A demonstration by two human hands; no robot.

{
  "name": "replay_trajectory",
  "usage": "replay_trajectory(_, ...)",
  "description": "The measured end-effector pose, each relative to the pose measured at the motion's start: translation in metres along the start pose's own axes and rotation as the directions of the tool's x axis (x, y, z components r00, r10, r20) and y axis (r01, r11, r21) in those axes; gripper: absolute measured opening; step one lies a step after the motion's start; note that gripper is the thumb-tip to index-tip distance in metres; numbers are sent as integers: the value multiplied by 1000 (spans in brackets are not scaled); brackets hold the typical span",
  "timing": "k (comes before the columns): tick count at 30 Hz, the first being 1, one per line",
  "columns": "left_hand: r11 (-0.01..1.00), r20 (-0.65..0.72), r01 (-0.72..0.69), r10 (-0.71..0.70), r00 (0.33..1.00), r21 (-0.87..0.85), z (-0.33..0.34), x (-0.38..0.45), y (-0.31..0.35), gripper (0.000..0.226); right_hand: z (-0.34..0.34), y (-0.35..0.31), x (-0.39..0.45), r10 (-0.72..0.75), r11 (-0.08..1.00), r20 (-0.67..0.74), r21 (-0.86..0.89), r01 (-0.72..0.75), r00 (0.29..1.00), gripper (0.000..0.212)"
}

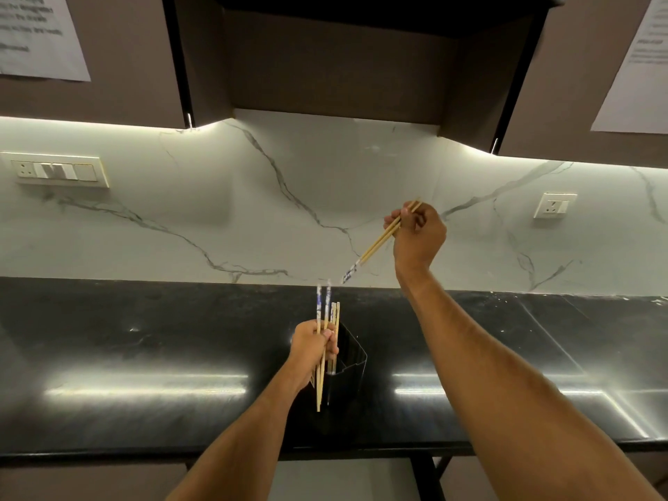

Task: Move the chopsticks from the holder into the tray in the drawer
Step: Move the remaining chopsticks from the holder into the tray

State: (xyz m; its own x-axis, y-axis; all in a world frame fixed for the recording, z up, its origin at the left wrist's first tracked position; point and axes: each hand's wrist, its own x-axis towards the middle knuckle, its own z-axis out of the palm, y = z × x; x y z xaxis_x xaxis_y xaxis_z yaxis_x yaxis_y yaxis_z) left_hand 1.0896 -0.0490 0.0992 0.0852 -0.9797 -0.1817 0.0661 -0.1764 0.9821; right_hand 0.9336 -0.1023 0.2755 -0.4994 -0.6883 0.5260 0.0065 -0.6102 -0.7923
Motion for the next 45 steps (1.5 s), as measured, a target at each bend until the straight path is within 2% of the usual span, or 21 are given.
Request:
replay_trajectory(2, 974, 5, 75, -76, 997, -216, 1, 4, 10, 22, 5, -7, -5, -151, 988, 110, -20, 154, 982, 8)
replay_trajectory(3, 940, 32, 104, -99, 995, -324, 3, 5, 17, 22, 7, -6, -12, -178, 982, 159, -32, 185, 971, 10)
replay_trajectory(4, 899, 60, 121, -106, 993, -422, 6, 6, 26, 23, 9, -3, -19, -179, 981, 185, -37, 189, 966, 12)
replay_trajectory(6, 801, 96, 132, -93, 991, -584, 13, 8, 43, 23, 8, 9, -35, -147, 989, 136, -13, 150, 980, 11)
replay_trajectory(8, 701, 111, 125, -66, 992, -702, 18, 10, 55, 25, 2, 23, -51, -17, 995, 13, 96, 16, 1000, 18)
replay_trajectory(11, 609, 94, 96, -36, 995, -788, 20, 12, 66, 28, -9, 44, -68, 261, 947, -68, 209, -243, 963, 25)
replay_trajectory(13, 599, 52, 75, -56, 997, -797, 20, 16, 70, 28, -16, 56, -76, 405, 901, -58, 194, -387, 913, 22)
replay_trajectory(15, 601, -15, 49, -101, 995, -798, 19, 17, 72, 25, -22, 63, -80, 481, 871, -9, 122, -477, 877, 16)
replay_trajectory(18, 576, -113, 15, -186, 976, -817, 17, 21, 70, 26, -28, 69, -85, 521, 853, 84, -28, -521, 849, 15)
replay_trajectory(20, 547, -168, -16, -229, 959, -837, 17, 23, 68, 27, -30, 74, -90, 545, 836, 88, -125, -534, 833, 19)
replay_trajectory(22, 547, -236, -45, -285, 929, -836, 19, 25, 65, 23, -32, 79, -95, 532, 829, 93, -259, -495, 842, 19)
replay_trajectory(24, 558, -293, -73, -317, 902, -827, 20, 26, 64, 20, -33, 84, -99, 478, 808, 140, -457, -372, 867, 16)
replay_trajectory(26, 562, -319, -98, -310, 896, -821, 20, 28, 63, 19, -33, 86, -103, 459, 780, 222, -565, -270, 860, 14)
replay_trajectory(34, 654, -265, -114, -137, 954, -748, 21, 30, 62, 19, -35, 80, -109, 686, 703, 385, -569, -426, 618, 17)
replay_trajectory(40, 792, -264, -142, -25, 964, -594, 17, 28, 60, 16, -42, 82, -111, 769, 630, 547, -560, -538, 331, 20)
replay_trajectory(42, 812, -233, -138, 3, 973, -568, 17, 27, 58, 16, -42, 86, -112, 780, 618, 548, -604, -503, 301, 17)
replay_trajectory(45, 846, -140, -111, 44, 989, -522, 14, 27, 54, 19, -42, 93, -113, 789, 608, 540, -619, -497, 293, 15)
